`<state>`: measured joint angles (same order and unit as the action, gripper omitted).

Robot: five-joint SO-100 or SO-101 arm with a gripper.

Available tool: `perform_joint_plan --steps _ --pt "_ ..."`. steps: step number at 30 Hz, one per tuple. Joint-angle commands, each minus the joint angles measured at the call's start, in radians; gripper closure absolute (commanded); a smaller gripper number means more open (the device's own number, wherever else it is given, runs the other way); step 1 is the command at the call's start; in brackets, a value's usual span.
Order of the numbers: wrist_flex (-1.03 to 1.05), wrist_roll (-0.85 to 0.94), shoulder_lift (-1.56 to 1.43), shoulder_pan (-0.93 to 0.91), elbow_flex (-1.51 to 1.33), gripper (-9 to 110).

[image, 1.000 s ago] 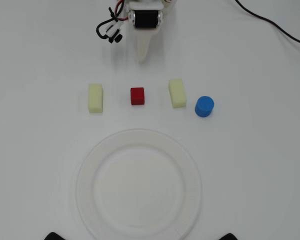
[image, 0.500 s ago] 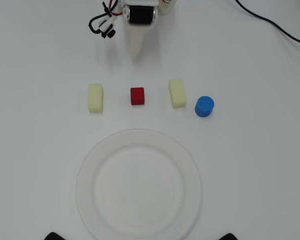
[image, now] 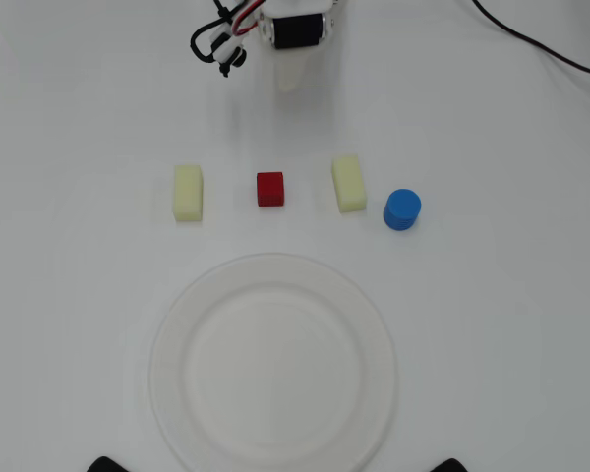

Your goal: Grasp a red block and put it in the dish.

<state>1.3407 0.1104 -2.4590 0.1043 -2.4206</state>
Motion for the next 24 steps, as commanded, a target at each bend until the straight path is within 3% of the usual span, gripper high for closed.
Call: perform_joint_plan --steps 1,16,24 --pt "-0.029 -0.038 0.052 0.032 0.092 100" --pt "-0.115 -0.155 0.408 0.083 0.301 71" --pt "-0.206 -0.137 0.532 0.094 0.356 68"
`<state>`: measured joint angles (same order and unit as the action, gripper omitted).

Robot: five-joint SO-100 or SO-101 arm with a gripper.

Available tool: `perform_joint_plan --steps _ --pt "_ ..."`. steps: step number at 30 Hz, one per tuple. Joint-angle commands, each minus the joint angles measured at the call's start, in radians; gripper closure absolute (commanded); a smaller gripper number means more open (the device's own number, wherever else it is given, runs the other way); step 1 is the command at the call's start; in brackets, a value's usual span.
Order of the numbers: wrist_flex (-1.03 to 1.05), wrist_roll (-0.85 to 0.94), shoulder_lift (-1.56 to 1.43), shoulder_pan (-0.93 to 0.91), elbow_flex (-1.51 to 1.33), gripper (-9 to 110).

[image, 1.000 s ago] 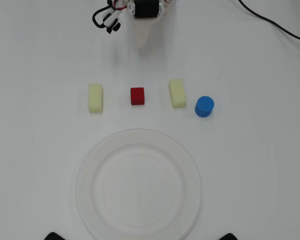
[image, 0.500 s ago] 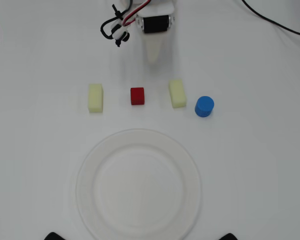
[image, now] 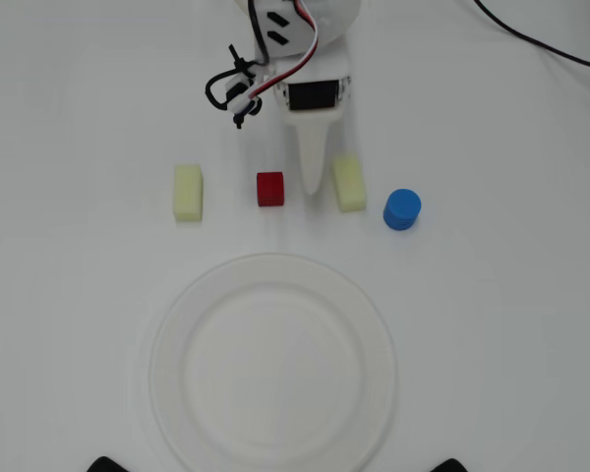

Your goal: Grasp a red block and put it in the dish.

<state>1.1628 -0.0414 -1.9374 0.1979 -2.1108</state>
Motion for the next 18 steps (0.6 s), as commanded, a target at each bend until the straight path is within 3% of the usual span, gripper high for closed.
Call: perform_joint_plan --steps 1,18 --pt "-0.043 0.021 0.026 -0.011 0.046 68" --pt "-0.206 0.124 0.252 -0.172 0.054 68"
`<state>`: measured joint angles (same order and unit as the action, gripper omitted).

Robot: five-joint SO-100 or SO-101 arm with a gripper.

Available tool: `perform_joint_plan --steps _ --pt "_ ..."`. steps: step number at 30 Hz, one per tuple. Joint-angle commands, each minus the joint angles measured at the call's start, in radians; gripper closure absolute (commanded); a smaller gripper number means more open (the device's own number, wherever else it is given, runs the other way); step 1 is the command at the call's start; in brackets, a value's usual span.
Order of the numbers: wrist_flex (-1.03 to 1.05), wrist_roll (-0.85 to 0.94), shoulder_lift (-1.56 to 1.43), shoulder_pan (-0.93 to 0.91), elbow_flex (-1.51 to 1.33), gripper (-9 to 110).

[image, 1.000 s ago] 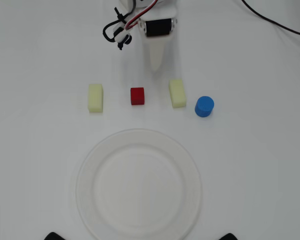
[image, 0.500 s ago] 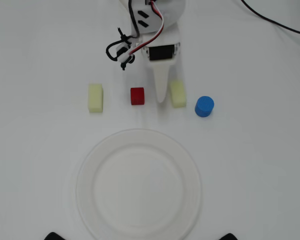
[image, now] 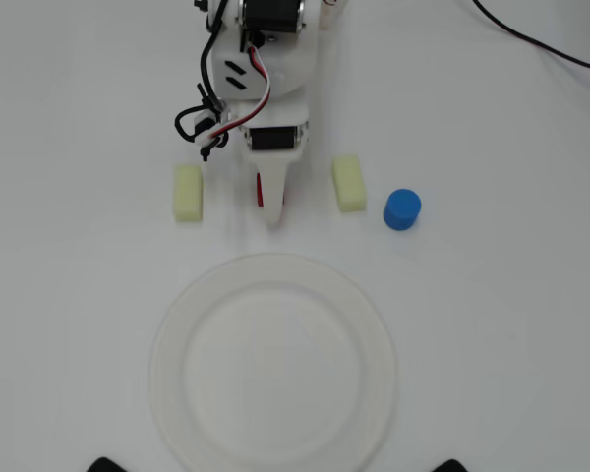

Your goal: Grasp a red block and put it in the dish.

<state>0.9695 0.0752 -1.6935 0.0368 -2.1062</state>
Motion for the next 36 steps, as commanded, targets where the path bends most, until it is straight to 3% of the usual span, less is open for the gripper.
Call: perform_joint_plan --steps 1,8,18,36 --pt "-0.014 0.008 0.017 -0.011 0.055 69" --pt "-0.040 0.008 0.049 0.000 0.069 76" --pt "-0.055 0.017 0.034 0.002 0.077 101" --pt "-0.359 0.141 -0.472 0.008 -0.218 101"
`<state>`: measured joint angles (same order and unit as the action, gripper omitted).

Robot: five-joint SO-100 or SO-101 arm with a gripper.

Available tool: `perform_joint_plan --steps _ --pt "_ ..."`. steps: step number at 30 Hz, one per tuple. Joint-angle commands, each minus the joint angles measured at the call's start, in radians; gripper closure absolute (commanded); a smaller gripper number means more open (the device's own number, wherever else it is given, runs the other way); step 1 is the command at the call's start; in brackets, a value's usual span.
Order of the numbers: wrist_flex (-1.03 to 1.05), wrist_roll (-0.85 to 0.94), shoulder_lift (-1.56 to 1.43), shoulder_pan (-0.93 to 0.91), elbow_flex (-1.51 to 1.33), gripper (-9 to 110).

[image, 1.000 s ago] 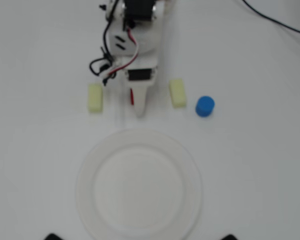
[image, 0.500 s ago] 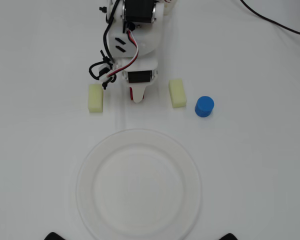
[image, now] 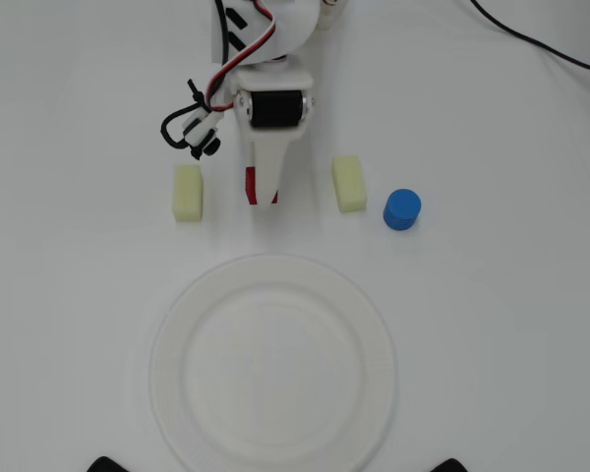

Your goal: Grasp a red block and put it in the dish.

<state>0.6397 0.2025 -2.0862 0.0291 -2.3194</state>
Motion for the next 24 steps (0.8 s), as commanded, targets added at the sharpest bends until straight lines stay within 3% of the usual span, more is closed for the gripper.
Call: perform_joint_plan --steps 1,9,24 --pt "-0.044 0.017 -0.101 0.023 -0.011 101" --pt "-0.232 0.115 -0.118 0.069 -0.037 101" --pt "-0.244 0.089 0.397 0.094 0.371 101"
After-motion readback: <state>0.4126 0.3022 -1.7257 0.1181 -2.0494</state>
